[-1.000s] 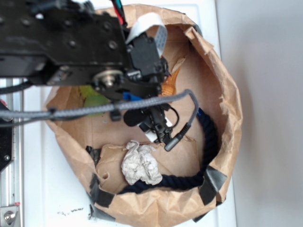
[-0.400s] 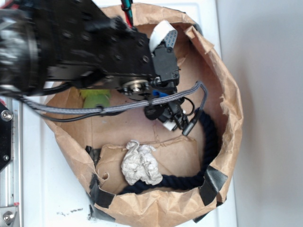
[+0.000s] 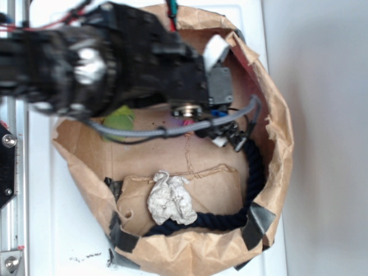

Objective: Grab the shell.

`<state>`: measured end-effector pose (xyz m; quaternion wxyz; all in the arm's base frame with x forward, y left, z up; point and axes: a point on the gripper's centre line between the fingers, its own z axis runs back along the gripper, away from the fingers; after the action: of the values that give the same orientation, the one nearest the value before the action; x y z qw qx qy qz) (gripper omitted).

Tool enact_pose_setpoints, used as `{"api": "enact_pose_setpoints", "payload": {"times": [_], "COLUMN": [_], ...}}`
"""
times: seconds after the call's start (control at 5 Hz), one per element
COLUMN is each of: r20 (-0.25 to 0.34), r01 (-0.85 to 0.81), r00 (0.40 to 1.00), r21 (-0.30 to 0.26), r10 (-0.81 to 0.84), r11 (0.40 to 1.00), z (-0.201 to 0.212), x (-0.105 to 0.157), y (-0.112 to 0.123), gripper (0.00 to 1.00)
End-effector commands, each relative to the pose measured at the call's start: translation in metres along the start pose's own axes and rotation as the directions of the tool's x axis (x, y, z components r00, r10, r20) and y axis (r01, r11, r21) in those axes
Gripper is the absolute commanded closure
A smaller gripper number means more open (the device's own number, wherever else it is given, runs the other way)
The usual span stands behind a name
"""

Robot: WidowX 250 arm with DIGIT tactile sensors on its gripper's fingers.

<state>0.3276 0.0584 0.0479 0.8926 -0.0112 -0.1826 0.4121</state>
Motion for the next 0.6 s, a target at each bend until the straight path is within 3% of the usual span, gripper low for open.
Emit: {"api": "enact_pose_setpoints", "payload": {"times": [0.0,0.2,0.4], "r20": [0.09,0.078,0.056], "r01": [0.054,0.064,0.076], "r00": [0.995,0.995,0.996], "r21": [-0.039,-0.037,-0.047], "r10": [-0.051,-0.061,-0.073], "r11": [0.998,0.997,0.996], "z": [0.0027,0.0004,0.0101], "x": [0.0094,0.0053,0.0036], "y": [-0.0022,-0.0001,0.0025], "gripper": [0.0,1.0,1.0]}}
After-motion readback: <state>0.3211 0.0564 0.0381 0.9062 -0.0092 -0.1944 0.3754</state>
